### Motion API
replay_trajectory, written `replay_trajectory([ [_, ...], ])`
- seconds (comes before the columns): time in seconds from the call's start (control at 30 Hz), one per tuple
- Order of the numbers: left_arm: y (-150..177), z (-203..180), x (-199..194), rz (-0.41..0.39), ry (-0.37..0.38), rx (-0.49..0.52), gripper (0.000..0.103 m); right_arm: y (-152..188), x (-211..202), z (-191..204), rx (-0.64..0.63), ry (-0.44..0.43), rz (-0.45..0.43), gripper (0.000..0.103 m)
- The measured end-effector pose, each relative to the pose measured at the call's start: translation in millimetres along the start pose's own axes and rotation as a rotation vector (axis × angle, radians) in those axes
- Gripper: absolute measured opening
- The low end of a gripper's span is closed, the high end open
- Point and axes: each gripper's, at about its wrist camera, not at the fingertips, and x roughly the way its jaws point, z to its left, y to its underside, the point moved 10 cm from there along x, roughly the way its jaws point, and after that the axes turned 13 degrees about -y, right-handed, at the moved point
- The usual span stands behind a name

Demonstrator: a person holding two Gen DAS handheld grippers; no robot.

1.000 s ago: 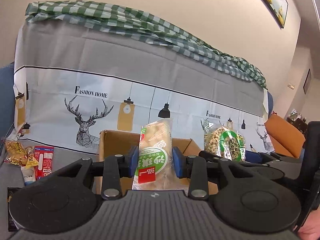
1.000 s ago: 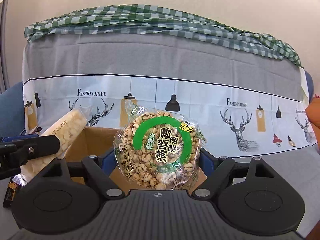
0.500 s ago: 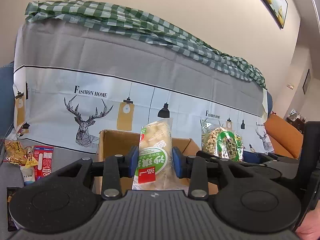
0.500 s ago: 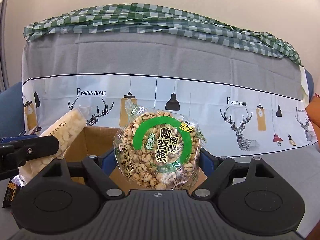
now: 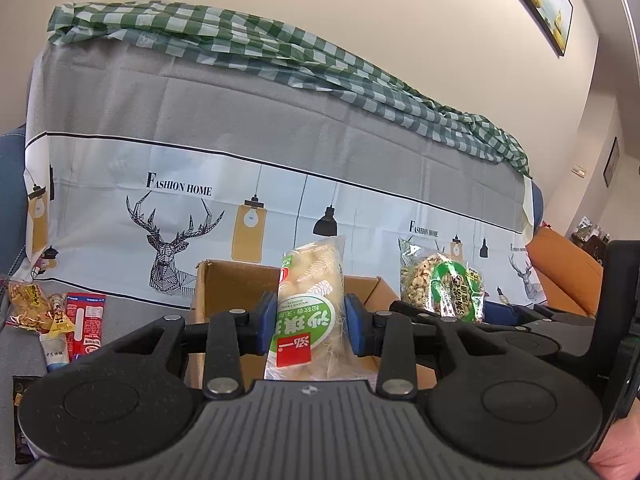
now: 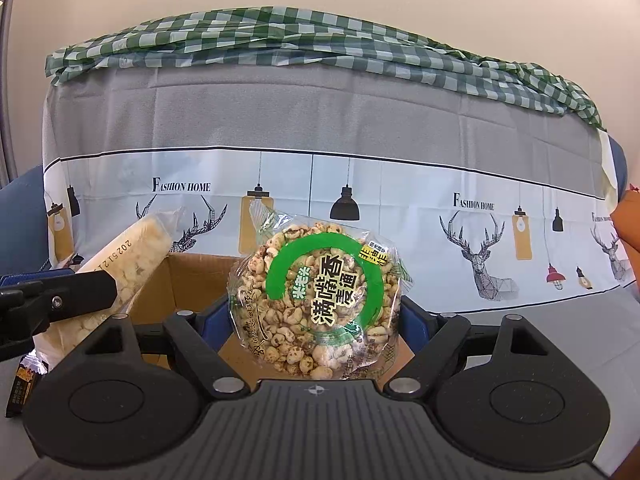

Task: Organize snacks
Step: 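Lower both snacks into the box and open both tools, then move both empty tools back to the snack pile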

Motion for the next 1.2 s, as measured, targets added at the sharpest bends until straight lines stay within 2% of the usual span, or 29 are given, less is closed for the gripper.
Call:
replay_trajectory([
  [0.1, 1, -6, -1, 0.006, 0.031, 0.015, 0.04, 0, 0, 0, 0.001, 0.001, -0.001, 0.085],
  [0.17, 0, -9, -4, -0.005, 0.04, 0.024, 0.051, -1, -1, 0, 0.004, 0.007, -0.006, 0.088],
  [0.2, 0, -9, -5, -0.012, 0.042, 0.025, 0.059, -1, -1, 0, 0.003, 0.01, -0.009, 0.089],
  [0.23, -1, -9, -5, -0.016, 0.043, 0.024, 0.061, -1, -1, 0, 0.004, 0.013, -0.012, 0.09],
  [0.47, -3, -2, -5, -0.021, 0.027, 0.009, 0.061, -1, -1, 6, -0.013, 0.016, -0.016, 0.09],
  [0.63, -5, 6, -1, -0.014, 0.005, -0.01, 0.065, 0, 1, 10, -0.014, 0.011, -0.023, 0.085],
  [0.9, -18, 22, -9, -0.064, -0.008, 0.004, 0.065, -3, 1, 25, 0.031, -0.035, -0.074, 0.078],
  [0.93, -19, 27, -8, -0.056, -0.008, -0.001, 0.065, -3, 1, 28, 0.032, -0.037, -0.082, 0.075],
  [1.0, -19, 36, -6, -0.028, -0.006, -0.019, 0.061, -4, 0, 34, 0.04, -0.045, -0.103, 0.064],
  [1.1, -19, 54, -1, 0.023, -0.016, -0.069, 0.043, -8, -2, 43, 0.046, -0.05, -0.136, 0.058],
  [1.2, -17, 70, 5, 0.067, -0.046, -0.1, 0.03, -10, -4, 51, 0.047, -0.056, -0.159, 0.052],
])
